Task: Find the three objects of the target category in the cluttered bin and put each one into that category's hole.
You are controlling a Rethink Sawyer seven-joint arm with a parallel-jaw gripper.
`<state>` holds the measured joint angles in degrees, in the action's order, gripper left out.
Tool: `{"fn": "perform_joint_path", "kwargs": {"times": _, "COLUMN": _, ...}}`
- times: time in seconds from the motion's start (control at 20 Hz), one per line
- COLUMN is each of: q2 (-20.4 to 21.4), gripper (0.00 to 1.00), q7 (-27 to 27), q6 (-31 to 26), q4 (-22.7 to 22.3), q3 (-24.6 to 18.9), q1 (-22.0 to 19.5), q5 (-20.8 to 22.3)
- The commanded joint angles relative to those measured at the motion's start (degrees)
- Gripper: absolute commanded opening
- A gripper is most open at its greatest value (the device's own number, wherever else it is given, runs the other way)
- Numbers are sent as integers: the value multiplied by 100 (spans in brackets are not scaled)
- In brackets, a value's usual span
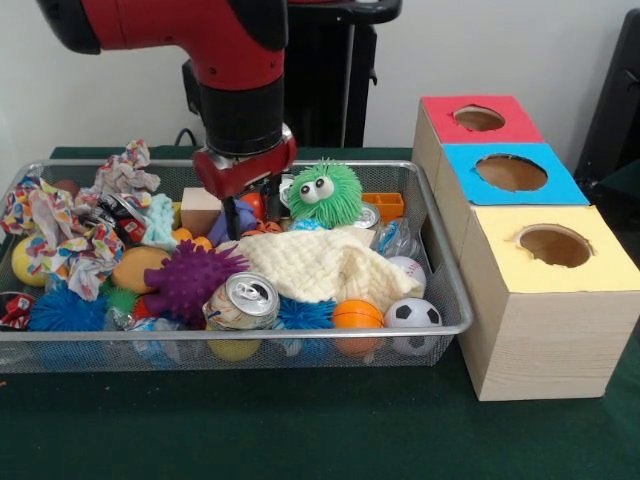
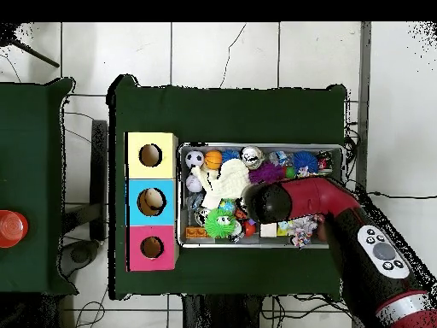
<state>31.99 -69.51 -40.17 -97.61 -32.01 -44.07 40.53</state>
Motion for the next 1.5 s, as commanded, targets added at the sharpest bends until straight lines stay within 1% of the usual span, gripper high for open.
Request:
{"fn": "perform_joint_path", "kwargs": {"times": 0.05, "q2": -506, "gripper": 100, "q7": 1224, "q6": -155, "q4": 322, "q3": -208, "q1": -205, "q5": 385}}
{"fn": "perform_joint_path", "kwargs": {"times": 0.15, "q2": -504, "gripper": 100, "q7": 1178, "q6": -144, "q4": 318, "q3": -228, "q1": -211, "q5": 419}}
{"fn": "perform_joint_path", "kwargs": {"times": 0.25, "q2": -438, "gripper": 100, "q7": 1051, "q6": -9, "q4": 211, "q3": -244, "q1": -230, "q5": 481}}
{"fn": "perform_joint_path", "kwargs": {"times": 0.55, "q2": -124, "gripper": 100, "q7": 384, "q6": 344, "q4": -348, "q3": -77, "q1": -171, "q5": 616}}
{"fn": "perform_joint_path", "kwargs": {"times": 0.75, "q2": 69, "gripper": 100, "q7": 94, "q6": 478, "q4": -630, "q3": 25, "q1": -133, "q5": 654}}
{"fn": "perform_joint_path", "kwargs": {"times": 1.2, "q2": 177, "gripper": 100, "q7": -111, "q6": 516, "q4": -847, "q3": 188, "q1": -59, "q5": 614}}
{"fn": "perform_joint_path", "kwargs": {"times": 1.5, "q2": -10, "gripper": 100, "q7": -129, "q6": 672, "q4": -774, "q3": 212, "q1": -27, "q5": 673}}
